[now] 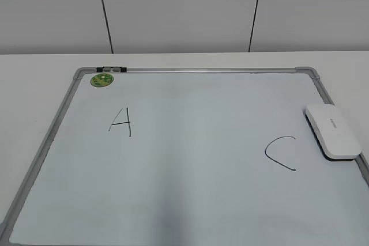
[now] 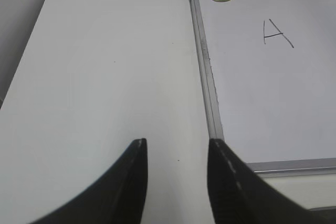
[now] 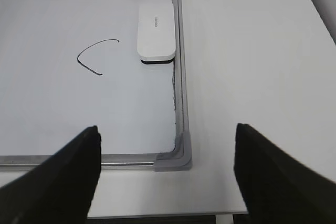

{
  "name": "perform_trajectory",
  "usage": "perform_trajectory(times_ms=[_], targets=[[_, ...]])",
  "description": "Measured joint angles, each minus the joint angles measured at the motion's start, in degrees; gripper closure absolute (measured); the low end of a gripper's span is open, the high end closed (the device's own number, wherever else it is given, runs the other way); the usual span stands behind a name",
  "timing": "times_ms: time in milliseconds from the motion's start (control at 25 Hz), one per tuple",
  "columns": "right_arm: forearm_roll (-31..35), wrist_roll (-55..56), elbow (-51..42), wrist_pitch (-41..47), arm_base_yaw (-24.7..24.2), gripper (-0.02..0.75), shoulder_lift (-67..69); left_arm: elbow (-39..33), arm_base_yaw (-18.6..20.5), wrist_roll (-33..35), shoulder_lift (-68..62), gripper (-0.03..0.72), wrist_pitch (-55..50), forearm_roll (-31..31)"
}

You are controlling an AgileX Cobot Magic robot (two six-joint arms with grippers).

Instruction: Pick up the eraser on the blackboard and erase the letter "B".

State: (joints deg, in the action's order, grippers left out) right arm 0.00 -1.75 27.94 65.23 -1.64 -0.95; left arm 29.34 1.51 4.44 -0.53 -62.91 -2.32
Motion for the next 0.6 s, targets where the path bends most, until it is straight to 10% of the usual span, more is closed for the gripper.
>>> perform_trajectory(times_ms=[600], targets=[[0.0,0.0,0.0,0.0,0.0,0.151,0.0,0.0,0.0,0.0,0.0,0.425,0.0,0.0]])
